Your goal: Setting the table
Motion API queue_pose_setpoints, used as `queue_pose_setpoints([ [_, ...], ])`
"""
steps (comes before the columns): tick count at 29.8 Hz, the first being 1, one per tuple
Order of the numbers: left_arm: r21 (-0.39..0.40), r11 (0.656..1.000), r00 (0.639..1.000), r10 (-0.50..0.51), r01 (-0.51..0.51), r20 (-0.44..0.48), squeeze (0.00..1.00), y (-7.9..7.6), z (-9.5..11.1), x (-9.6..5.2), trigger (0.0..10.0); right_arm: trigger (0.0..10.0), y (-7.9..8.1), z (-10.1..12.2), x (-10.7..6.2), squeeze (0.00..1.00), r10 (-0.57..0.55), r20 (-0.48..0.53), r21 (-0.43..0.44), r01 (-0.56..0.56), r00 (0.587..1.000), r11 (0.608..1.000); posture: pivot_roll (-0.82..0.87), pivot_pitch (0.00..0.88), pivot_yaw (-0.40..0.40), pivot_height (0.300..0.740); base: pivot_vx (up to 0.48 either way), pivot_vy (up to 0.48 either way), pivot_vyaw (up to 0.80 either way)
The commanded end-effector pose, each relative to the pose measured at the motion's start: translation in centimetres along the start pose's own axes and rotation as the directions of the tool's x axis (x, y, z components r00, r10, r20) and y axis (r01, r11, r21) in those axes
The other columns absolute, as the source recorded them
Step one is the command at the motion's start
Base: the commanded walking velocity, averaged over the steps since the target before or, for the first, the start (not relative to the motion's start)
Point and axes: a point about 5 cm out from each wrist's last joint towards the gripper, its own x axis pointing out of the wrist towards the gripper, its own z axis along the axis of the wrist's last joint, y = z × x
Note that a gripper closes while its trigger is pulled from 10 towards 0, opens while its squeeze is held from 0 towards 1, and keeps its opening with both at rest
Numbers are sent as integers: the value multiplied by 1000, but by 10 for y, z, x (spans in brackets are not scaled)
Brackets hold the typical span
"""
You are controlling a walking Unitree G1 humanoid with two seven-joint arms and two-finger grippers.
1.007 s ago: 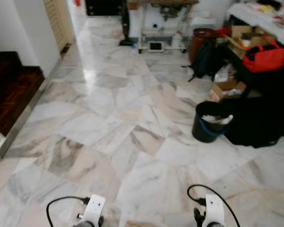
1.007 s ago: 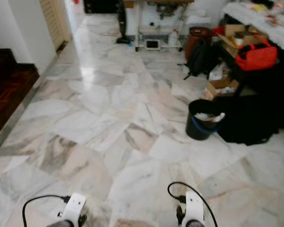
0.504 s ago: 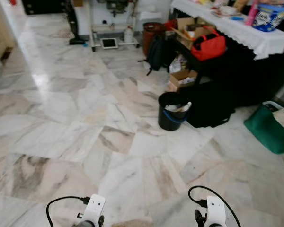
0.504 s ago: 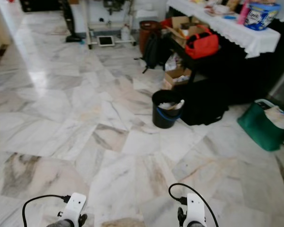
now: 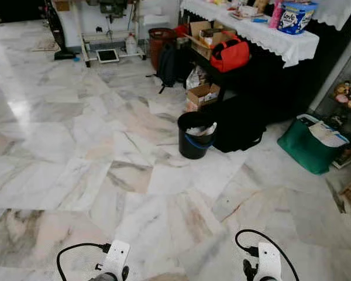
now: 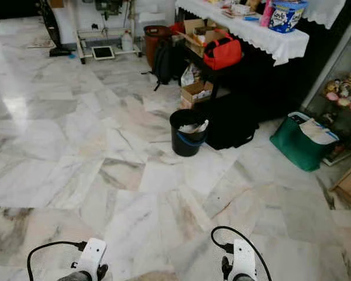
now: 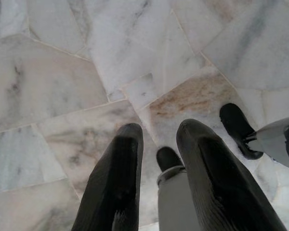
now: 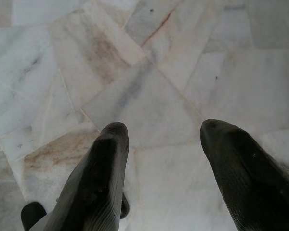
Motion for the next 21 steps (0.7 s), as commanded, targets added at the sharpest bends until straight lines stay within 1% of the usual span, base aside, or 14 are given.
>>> queue_pose_setpoints([
  [1,20,1000,1000,-6,6,-8,0,2,-1,0,10000,10000,0,-3,-1,0,-7,-6,21,7,1000,1000,1,0,-25,736,0,0,-769],
  [5,25,1000,1000,6,-6,-11,0,7,2,0,10000,10000,-1,-8,-2,0,-14,-15,40,14,1000,999,11,0,-20,736,0,0,-775],
  [6,51,999,1000,10,-9,-20,0,8,1,0,10000,10000,-1,-9,-2,0,-14,-18,36,15,1000,999,12,0,-18,736,0,0,-775],
  [9,71,997,1000,7,-6,-18,0,9,2,0,10000,10000,-1,-10,-3,0,-17,-21,40,18,1000,999,11,0,-15,736,0,0,-775],
  [10,81,997,1000,6,-5,-11,0,9,3,0,10000,10000,-1,-10,-2,0,-19,-20,39,19,1000,999,11,0,-16,736,0,-319,-775],
  [16,76,997,1000,13,-11,-19,0,8,2,0,10000,10000,-3,-7,-2,0,-19,-13,39,19,1000,999,13,0,-23,736,0,-426,-773],
  [17,58,998,1000,16,-15,-23,0,7,0,0,10000,10000,-2,-5,-1,0,-18,-9,40,18,1000,999,13,0,-23,736,0,0,-775],
  [21,59,998,999,12,-10,-33,0,5,-3,0,10000,10000,-2,-5,-1,0,-16,-7,39,17,1000,999,12,0,-28,736,0,0,-773],
])
